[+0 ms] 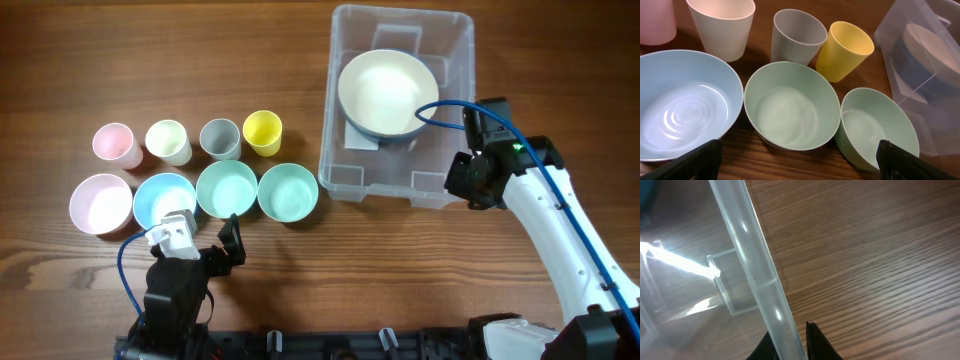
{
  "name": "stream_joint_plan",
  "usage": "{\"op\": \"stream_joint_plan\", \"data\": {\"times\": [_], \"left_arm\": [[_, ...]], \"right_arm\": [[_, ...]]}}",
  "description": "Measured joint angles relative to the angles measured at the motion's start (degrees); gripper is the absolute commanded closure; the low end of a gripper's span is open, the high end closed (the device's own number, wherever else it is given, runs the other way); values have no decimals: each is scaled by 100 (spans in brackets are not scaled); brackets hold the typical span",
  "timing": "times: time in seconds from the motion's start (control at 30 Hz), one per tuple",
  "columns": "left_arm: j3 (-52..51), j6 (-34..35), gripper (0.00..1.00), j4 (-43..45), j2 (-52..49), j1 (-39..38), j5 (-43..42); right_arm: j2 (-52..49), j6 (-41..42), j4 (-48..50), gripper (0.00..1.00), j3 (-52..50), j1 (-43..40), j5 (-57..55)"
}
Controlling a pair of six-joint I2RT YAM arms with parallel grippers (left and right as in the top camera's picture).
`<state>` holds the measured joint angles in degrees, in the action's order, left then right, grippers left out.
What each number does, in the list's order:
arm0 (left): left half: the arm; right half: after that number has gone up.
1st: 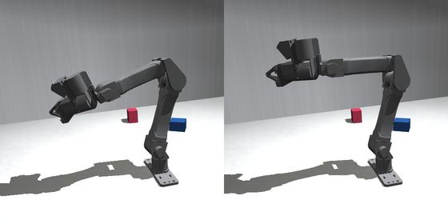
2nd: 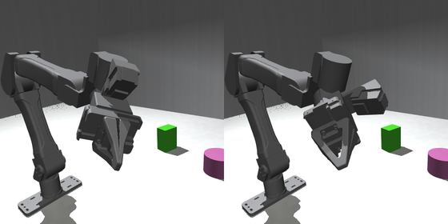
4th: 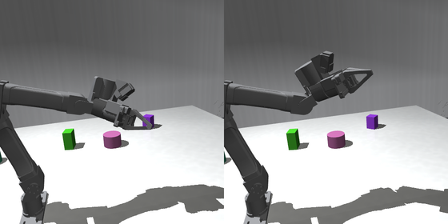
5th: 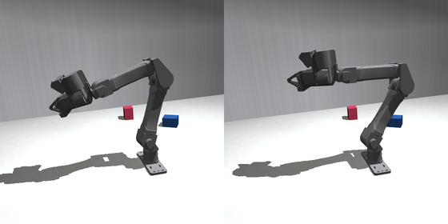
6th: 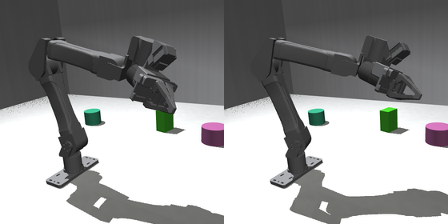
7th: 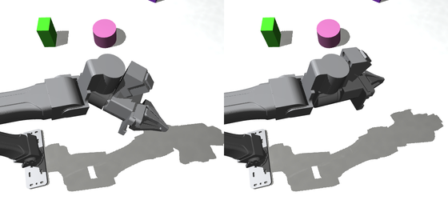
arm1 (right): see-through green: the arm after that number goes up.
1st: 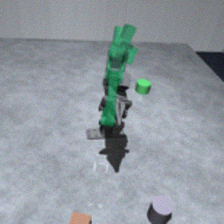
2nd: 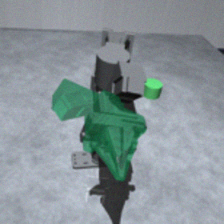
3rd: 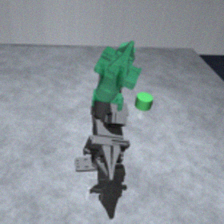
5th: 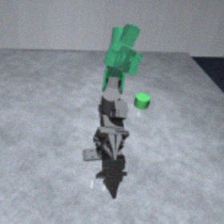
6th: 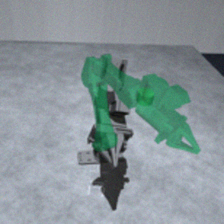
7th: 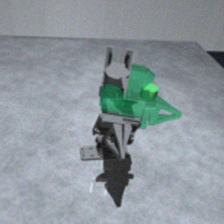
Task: Pack container
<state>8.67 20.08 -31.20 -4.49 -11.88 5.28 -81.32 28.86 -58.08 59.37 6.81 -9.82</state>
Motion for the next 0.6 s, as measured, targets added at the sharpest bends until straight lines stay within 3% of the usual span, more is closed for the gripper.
{"op": "stream_joint_plan", "data": {"times": [0.27, 0.6], "left_arm": [[0, 0, 0, -2, 0, 0, 0], [0, 0, 0, -2, 0, 0, 0]], "right_arm": [[0, -258, 4, 96, 0, -76, -197], [-2, -1725, 605, 96, -22, -140, -361]]}}
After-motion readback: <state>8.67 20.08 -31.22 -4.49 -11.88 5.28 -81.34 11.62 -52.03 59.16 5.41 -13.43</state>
